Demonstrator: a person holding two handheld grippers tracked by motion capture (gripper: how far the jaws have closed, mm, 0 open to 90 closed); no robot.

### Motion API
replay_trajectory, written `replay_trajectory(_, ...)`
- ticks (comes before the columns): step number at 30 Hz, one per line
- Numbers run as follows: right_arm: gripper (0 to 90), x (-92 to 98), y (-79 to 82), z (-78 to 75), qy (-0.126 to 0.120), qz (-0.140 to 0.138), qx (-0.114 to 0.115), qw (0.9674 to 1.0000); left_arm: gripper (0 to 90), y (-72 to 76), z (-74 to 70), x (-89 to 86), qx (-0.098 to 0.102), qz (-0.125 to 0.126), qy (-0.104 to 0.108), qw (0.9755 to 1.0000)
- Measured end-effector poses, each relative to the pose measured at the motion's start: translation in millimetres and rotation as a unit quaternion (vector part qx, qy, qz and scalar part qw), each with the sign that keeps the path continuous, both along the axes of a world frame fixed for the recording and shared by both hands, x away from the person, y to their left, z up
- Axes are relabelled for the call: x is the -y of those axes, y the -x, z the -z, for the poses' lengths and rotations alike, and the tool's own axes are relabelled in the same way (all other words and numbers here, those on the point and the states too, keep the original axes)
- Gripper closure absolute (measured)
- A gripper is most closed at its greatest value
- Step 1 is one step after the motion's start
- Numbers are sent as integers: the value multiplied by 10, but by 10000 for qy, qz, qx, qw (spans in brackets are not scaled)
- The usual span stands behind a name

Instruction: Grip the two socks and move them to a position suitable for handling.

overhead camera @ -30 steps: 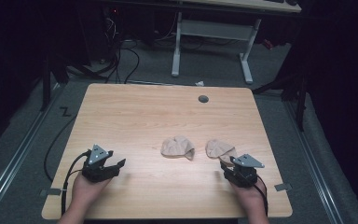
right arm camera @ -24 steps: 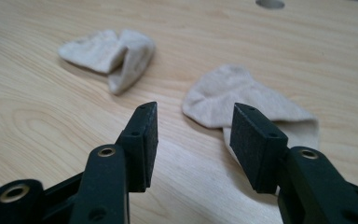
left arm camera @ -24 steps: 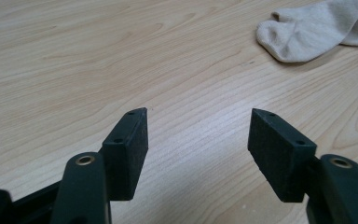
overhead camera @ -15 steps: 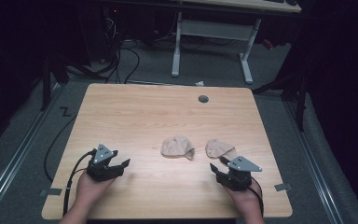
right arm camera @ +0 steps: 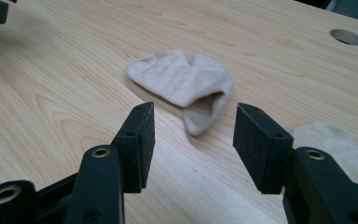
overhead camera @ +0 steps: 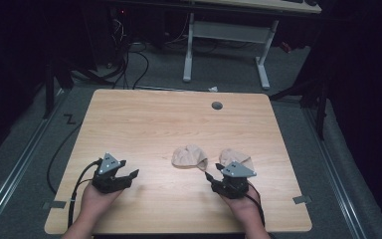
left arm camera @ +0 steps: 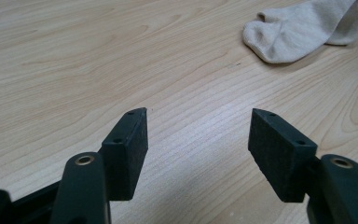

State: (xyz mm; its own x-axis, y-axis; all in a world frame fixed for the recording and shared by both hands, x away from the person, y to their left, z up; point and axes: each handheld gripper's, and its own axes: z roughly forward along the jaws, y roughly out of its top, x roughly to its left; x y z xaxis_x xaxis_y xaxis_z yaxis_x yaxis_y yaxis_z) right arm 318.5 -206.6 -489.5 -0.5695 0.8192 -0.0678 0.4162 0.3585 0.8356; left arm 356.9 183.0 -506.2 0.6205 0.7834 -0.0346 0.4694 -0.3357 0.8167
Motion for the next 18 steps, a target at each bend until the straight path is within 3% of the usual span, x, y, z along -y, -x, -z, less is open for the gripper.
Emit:
replay_trajectory(3, 480, -97, -53, -11, -84, -67, -143, 9998, 382, 8, -2, 4, -9, 10, 0, 10000)
replay_trajectory(10, 484, -323, -234, -47, -164, -169, -243, 9994, 380, 3, -34, -49, 42, -69, 82, 9999)
replay_trajectory(18, 483, -670, -532, 62, 78, -265, -463, 9985, 375, -13, -36, -58, 16, -37, 49, 10000)
